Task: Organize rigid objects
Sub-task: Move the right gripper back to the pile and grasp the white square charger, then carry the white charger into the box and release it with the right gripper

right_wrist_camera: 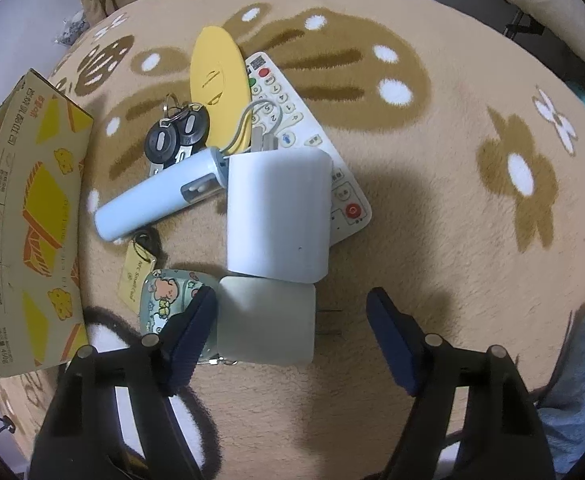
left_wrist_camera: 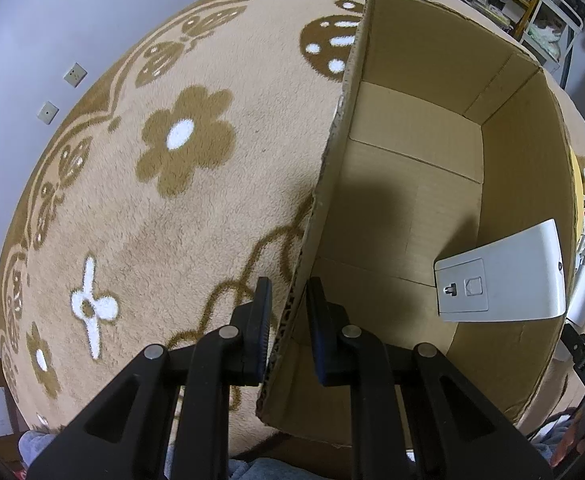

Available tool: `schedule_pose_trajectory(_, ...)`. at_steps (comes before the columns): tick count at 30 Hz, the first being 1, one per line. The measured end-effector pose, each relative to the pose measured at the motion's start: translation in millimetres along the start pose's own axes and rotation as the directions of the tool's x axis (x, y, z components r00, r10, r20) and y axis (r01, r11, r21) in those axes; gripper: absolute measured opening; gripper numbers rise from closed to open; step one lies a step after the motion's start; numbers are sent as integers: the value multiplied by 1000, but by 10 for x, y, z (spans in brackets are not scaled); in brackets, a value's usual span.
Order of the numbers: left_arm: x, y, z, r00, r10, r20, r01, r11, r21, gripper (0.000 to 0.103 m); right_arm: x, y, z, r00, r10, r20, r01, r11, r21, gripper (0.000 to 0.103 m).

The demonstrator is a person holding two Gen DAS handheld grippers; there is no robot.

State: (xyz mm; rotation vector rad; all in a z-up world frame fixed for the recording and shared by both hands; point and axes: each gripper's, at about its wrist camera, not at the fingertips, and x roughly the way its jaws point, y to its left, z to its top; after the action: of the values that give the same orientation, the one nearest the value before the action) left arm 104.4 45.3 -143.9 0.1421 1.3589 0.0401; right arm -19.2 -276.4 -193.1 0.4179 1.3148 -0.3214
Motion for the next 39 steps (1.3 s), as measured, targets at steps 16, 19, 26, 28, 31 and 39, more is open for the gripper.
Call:
schedule_pose_trajectory(16,15,20,2,1000,2,-2,-2,1000,0,17,156,-42,-29,995,-70,-68,67,997,-45,71)
schedule_pose_trajectory(19,13,22,-1,1000,2,-2,-2,1000,1,17,150,-34,-32,995,-80,-62,77,996,-50,70)
schedule_pose_trajectory(26,7,27,-5,1000,-3,-2,3,1000,0,16,-47,77,-53,996,-80,-28,78,995,-64,70)
schedule_pose_trajectory(28,4,20,-8,1000,3,0,-3,1000,5,16,-116,107,-49,997,-71,-10,70,995,-68,70)
schedule_pose_trajectory(31,7,19,-7,1000,3,0,-3,1000,4,16,-226,139,-48,998,-57,17,58,996,-73,70)
schedule_pose_trajectory(39,10,24,-3,1000,0,-2,0,1000,-1,16,-501,248,-6,993,-29,110,36,997,-63,70)
